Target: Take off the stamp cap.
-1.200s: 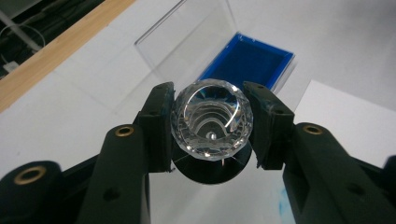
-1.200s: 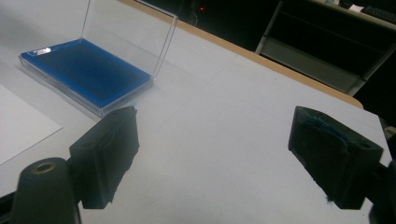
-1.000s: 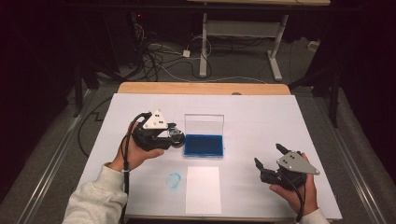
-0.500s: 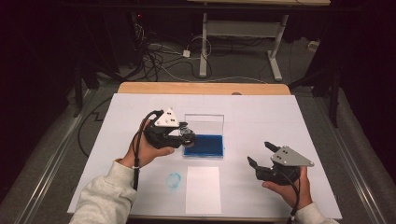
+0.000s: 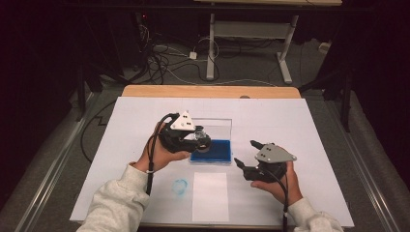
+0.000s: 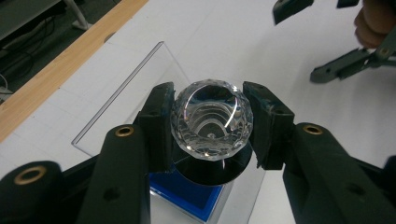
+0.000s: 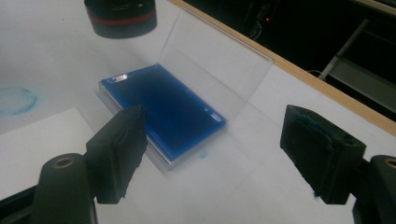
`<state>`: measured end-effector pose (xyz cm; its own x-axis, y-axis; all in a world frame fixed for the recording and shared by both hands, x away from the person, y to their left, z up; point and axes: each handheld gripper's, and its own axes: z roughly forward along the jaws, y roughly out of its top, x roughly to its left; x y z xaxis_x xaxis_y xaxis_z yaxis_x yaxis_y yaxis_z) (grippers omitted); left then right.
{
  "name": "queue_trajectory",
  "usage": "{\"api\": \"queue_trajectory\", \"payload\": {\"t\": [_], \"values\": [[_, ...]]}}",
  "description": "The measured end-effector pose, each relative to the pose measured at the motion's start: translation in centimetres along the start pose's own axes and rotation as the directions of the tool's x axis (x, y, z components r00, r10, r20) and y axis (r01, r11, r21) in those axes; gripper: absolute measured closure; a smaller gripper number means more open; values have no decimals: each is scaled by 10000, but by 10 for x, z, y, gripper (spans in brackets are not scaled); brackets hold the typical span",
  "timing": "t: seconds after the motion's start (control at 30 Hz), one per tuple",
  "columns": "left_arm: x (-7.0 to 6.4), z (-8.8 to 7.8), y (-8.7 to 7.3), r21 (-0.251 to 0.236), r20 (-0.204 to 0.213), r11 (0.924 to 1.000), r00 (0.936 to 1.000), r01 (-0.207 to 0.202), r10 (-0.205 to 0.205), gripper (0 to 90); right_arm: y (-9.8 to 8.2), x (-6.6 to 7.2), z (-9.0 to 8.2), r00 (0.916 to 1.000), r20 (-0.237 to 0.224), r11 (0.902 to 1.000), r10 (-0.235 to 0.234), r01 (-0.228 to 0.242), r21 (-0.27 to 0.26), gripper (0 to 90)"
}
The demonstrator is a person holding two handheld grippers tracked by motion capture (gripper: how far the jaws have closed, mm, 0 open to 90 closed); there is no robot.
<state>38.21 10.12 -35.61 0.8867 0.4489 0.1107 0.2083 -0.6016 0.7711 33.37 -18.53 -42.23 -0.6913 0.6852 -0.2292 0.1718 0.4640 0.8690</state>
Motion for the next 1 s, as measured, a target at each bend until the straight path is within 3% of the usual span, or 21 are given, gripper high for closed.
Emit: {"api": "queue_trajectory", "payload": {"t": [0.13, 0.3, 0.43, 0.53, 0.8, 1.0], "values": [[-2, 7, 1, 47, 187, 10000, 9998, -13, 12, 548, 4, 10, 21, 9980, -634, 10000, -19, 19, 1, 242], [-4, 8, 1, 16, 287, 10000, 9996, -41, 40, 548, 11, 28, 44, 9941, -1062, 9998, -200, 206, 45, 247], [-6, 10, 1, -91, 369, 9999, 9993, 45, -42, 548, 17, 36, 54, 9914, -1305, 9998, 63, -88, -184, 249], [-8, 11, 1, -68, 453, 10000, 9990, 25, -21, 548, 21, 41, 59, 9897, -1433, 9996, -25, -16, -288, 253], [-9, 12, 2, -321, 853, 9992, 9962, 225, -197, 548, 26, 43, 66, 9891, -1471, 9982, -52, -36, -591, 275], [-8, 12, 1, -443, 1023, 9983, 9942, 391, -344, 548, 27, 45, 65, 9931, -1155, 9967, -213, 121, -800, 357]]}}
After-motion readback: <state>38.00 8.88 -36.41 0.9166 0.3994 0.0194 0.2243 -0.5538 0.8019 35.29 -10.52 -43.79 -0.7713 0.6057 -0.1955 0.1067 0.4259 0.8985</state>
